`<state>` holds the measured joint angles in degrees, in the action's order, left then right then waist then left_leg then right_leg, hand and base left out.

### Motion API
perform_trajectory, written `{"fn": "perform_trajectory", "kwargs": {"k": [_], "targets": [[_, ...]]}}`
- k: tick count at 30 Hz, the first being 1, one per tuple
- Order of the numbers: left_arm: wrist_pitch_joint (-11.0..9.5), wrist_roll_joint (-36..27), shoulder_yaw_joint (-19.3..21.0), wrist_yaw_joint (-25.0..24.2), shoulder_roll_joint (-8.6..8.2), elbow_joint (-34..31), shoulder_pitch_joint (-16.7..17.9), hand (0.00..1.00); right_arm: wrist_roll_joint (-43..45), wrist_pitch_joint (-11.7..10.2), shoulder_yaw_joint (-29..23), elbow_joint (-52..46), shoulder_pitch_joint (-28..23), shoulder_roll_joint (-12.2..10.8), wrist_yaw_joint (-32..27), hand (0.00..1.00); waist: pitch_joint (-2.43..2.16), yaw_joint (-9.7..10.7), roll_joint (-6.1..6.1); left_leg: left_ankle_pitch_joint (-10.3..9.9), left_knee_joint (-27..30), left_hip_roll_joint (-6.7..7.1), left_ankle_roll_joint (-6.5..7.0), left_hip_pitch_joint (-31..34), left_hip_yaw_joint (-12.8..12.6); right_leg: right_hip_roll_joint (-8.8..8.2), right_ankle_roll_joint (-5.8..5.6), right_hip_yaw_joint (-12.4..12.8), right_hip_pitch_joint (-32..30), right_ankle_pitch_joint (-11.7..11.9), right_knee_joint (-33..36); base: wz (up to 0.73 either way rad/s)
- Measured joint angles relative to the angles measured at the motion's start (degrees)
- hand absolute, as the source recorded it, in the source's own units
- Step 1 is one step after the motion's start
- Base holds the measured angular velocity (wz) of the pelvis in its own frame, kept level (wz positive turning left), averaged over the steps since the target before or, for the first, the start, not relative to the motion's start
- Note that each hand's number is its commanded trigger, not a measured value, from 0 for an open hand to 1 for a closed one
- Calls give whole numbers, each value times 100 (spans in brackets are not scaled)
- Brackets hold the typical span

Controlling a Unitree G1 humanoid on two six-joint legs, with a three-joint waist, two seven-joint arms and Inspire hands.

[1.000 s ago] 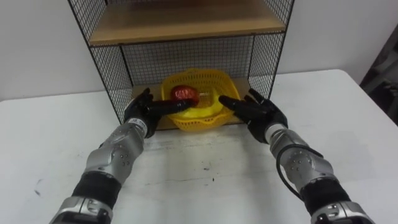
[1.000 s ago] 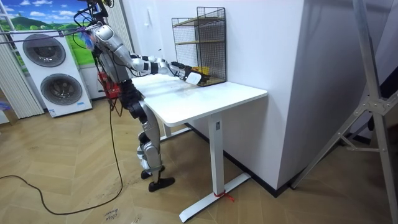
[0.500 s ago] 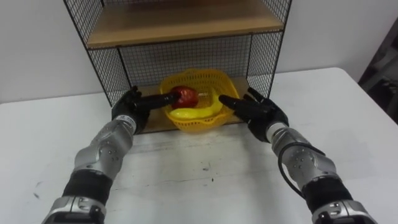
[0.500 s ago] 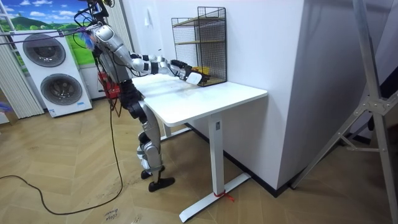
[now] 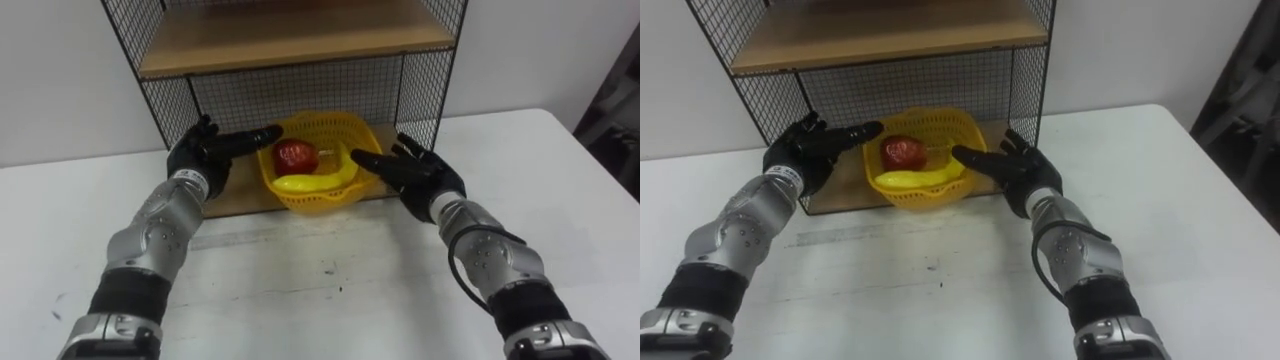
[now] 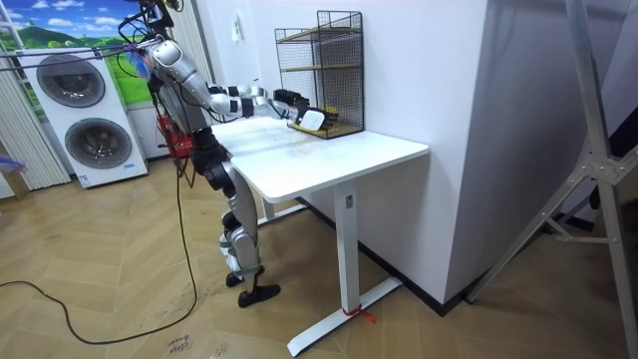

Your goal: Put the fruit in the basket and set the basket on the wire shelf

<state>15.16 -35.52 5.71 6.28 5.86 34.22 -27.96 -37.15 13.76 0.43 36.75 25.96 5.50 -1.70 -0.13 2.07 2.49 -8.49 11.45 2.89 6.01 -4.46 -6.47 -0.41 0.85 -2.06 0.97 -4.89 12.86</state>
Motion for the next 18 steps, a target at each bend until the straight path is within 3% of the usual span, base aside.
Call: {"fn": "perform_trajectory", "kwargs": {"k": [4, 8, 15, 18], "targets": [[-12, -46, -8, -20, 21, -350, 5, 0, -71, 3, 1, -439, -3, 73, -10, 0, 5, -23, -101, 4, -7, -4, -5, 13, -1, 3, 5, -5, -6, -4, -18, 0], [-55, -8, -35, -24, 101, -1225, 162, 0, 419, -2, 17, -1186, -61, 149, 10, 0, 6, -46, -211, 6, -19, -23, -9, -4, -42, 26, 11, -2, 31, 28, -97, -5], [-182, 704, -278, -44, 107, -2549, 1050, 0, 925, -188, 15, -2520, -829, 201, 125, 0, -1, -43, -259, 4, -70, -33, -11, -26, -27, 40, -17, -9, 107, 67, -215, 0], [-182, 738, -321, -35, 97, -2702, 1147, 0, 1170, -189, 17, -2713, -938, 201, 127, 0, -1, -50, -279, 3, -70, -33, -12, -21, -26, 39, -20, -13, 100, 64, -216, 0]]}}
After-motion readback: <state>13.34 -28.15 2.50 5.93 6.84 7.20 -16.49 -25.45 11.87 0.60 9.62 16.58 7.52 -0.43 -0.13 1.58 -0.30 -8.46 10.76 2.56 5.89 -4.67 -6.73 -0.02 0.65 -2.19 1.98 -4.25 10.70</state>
